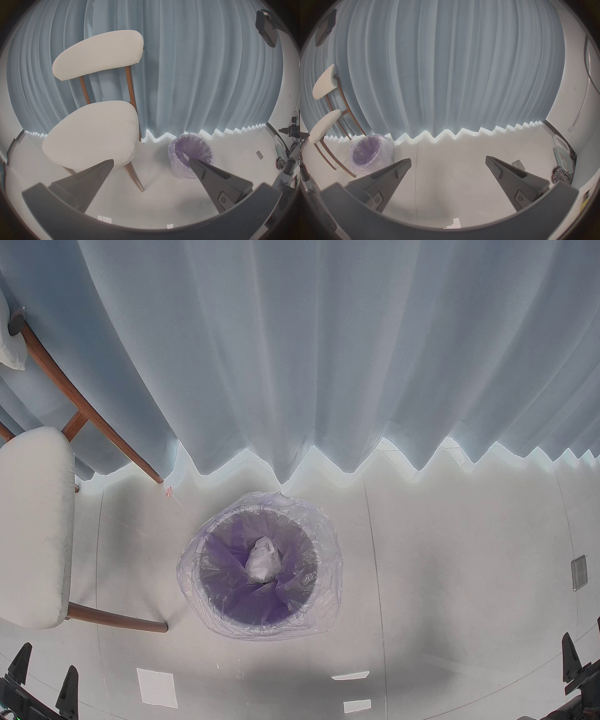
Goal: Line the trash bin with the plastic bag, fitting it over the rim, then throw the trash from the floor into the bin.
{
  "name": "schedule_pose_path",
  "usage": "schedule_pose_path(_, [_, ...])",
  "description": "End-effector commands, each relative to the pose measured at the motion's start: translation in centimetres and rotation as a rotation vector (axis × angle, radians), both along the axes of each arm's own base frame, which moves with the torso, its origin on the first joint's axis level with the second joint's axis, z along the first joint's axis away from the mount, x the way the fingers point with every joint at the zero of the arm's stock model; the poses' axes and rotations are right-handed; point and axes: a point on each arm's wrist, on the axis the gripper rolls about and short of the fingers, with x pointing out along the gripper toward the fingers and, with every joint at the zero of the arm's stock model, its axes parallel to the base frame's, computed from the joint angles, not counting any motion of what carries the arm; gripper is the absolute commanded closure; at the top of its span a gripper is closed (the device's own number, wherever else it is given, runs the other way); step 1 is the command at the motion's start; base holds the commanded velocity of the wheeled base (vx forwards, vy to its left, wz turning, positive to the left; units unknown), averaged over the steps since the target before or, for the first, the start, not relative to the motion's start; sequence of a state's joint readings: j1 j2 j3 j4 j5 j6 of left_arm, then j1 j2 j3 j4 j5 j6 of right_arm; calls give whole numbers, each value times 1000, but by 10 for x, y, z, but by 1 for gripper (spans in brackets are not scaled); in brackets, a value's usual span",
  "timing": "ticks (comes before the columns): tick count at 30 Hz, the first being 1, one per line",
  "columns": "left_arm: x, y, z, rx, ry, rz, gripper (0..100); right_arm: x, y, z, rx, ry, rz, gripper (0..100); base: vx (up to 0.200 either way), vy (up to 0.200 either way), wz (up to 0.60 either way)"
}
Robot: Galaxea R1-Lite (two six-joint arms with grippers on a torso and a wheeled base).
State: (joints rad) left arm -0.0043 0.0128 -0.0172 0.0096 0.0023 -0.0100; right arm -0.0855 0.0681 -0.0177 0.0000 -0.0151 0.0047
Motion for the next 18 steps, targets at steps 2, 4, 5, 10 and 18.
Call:
schedule_pose_path(2, [0, 0, -4, -4, 4, 0, 0, 4, 0, -4, -20, 51, 20, 0, 0, 0, 0])
schedule_pose_path(4, [0, 0, -4, -2, 6, 0, 0, 2, 0, -5, -16, 34, 68, 0, 0, 0, 0])
schedule_pose_path(5, [1, 0, -4, -2, 7, 0, 0, -1, -1, -5, -18, -10, 100, 0, 0, 0, 0])
schedule_pose_path(10, [0, 0, -4, -2, 6, 0, 0, -4, -1, -6, -20, -53, 113, 0, 0, 0, 0])
schedule_pose_path(18, [0, 0, -4, -2, 4, 0, 0, -4, -1, -6, -16, -53, 112, 0, 0, 50, 0])
